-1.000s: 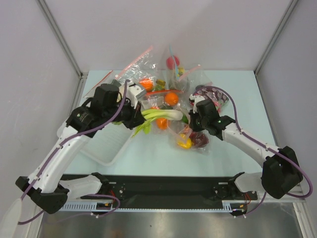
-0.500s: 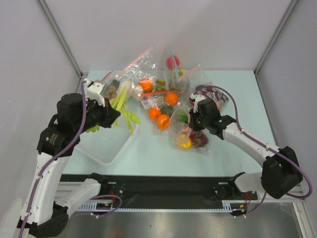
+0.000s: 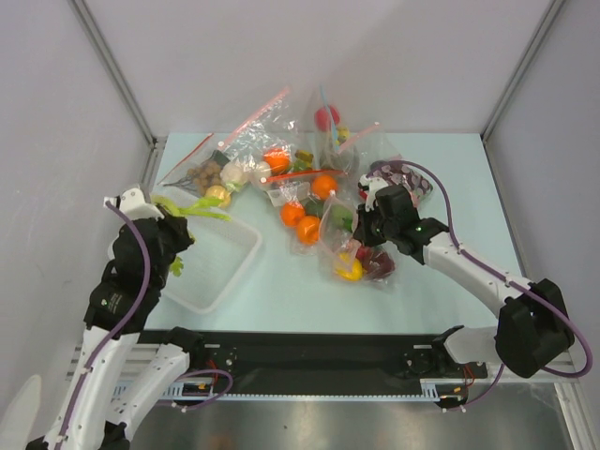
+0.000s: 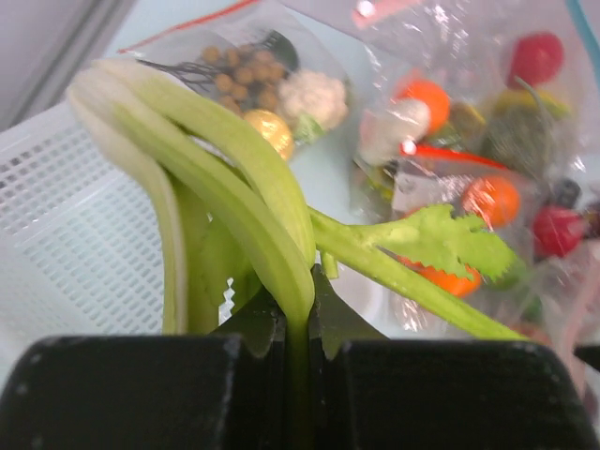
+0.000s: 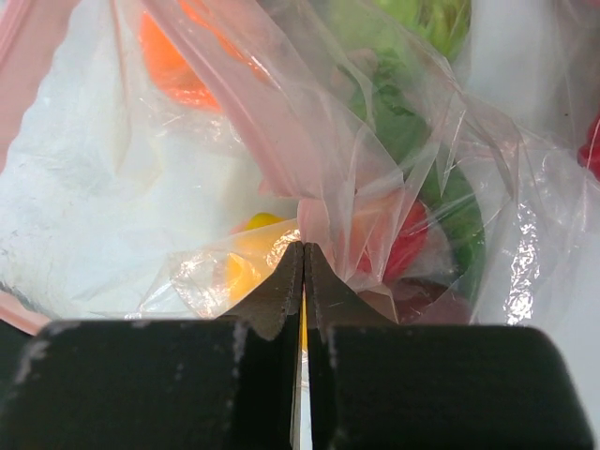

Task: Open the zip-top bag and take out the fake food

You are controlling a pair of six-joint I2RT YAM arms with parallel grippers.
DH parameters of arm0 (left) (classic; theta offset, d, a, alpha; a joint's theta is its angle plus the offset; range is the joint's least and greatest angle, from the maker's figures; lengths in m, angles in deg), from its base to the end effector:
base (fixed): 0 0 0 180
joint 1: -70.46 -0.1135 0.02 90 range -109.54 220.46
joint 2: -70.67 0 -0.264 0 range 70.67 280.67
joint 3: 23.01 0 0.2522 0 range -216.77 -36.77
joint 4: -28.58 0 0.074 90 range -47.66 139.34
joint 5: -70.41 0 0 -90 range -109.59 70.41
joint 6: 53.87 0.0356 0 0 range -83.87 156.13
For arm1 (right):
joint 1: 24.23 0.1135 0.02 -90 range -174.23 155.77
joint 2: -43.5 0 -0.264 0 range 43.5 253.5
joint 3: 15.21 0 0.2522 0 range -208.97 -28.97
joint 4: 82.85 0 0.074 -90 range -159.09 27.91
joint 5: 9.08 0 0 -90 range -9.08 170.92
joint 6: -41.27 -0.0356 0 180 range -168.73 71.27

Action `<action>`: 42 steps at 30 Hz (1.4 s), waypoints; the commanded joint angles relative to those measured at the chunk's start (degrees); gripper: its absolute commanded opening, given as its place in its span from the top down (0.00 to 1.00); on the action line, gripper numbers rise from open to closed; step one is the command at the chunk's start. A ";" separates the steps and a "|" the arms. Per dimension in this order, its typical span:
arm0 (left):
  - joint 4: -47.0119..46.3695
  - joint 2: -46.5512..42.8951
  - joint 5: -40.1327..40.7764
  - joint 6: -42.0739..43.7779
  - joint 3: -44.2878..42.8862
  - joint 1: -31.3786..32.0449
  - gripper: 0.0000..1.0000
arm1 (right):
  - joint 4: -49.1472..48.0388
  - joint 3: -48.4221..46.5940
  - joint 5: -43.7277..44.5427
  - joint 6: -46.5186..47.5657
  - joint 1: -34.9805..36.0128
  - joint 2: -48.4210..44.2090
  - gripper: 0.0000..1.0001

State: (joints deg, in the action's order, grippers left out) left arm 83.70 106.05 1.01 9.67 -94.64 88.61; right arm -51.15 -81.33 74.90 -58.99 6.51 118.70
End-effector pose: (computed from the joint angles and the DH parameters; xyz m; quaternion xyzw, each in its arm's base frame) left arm 0.1081 -0.0223 0.3808 -0.1617 0.7907 -0.0826 0.5846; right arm 0.2426 0.1486 0.2575 -0.1829 0.8896 0.1904 0.3728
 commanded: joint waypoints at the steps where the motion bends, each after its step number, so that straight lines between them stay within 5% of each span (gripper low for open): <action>1: -7.26 -0.66 10.15 -2.81 1.70 -0.49 1.00 | -3.08 -0.55 -1.36 0.94 -0.24 -1.90 1.00; 38: -19.21 7.07 21.94 -2.46 19.19 -1.01 1.00 | -2.64 -1.17 -1.89 2.35 -0.24 2.23 1.00; 40: -20.09 7.43 21.76 -2.37 19.81 -1.45 0.93 | -2.12 -1.34 -1.54 2.61 -0.33 2.15 1.00; 41: -20.44 7.51 21.50 -2.11 20.16 -1.71 0.83 | -2.11 -1.26 -1.54 2.62 -0.42 2.14 1.00; 42: -20.71 7.69 21.33 -2.02 20.34 -1.98 0.63 | -1.77 -1.34 -1.36 2.79 -0.42 2.06 1.00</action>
State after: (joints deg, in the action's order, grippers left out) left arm 67.22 113.81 20.84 7.97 -74.75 87.76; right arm -52.49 -81.31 72.91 -57.44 6.47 121.08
